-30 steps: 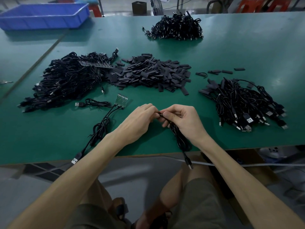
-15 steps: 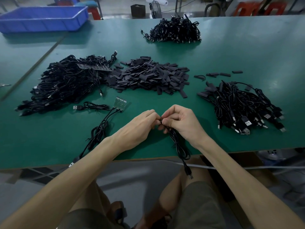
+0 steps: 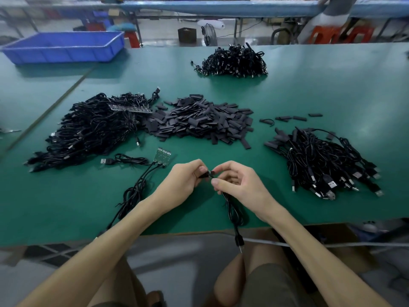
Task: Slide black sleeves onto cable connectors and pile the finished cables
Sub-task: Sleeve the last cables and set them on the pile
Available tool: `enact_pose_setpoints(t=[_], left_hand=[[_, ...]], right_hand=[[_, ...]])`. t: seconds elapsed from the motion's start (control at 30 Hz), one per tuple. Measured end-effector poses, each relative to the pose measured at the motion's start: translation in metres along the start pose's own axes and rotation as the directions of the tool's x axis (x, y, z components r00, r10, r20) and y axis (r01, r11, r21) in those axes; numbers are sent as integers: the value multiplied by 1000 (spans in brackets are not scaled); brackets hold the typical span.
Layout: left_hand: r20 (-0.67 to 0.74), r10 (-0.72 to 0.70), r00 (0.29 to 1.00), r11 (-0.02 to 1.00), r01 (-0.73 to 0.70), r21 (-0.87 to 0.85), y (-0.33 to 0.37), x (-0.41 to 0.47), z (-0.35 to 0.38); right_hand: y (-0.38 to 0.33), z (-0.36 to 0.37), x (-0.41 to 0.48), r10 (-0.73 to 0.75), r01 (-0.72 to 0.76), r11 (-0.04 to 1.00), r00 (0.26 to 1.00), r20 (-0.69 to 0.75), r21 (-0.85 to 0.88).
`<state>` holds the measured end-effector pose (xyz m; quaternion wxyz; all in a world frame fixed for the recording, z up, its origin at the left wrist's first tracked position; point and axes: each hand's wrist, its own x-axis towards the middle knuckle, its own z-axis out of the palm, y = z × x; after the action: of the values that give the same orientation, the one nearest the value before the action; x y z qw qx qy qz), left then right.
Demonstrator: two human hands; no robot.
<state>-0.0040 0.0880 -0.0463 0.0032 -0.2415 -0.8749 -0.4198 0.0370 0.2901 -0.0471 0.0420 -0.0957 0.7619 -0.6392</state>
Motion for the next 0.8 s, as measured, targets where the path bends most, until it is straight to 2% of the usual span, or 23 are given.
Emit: enact_pose_setpoints(t=[0.23,0.4,0.6,0.8], left_hand=[[49,26,998,992,-20,-126,2,-1,-2],[51,15,999,990,-8,-144,1,0,-1],[70,8,997,992,1,-127,1,-1,0],[67,13,998,980,1,-197,1,0,-2]], right_hand=[[0,1,-2,-40,39,999,998,-48,-19],[4,3,-1,-42,40,999,994,-102,-19],[5,3,2,-10,10,1000,998,-66,-2],[4,4,2,-15,15,1000,997,-70,-5]])
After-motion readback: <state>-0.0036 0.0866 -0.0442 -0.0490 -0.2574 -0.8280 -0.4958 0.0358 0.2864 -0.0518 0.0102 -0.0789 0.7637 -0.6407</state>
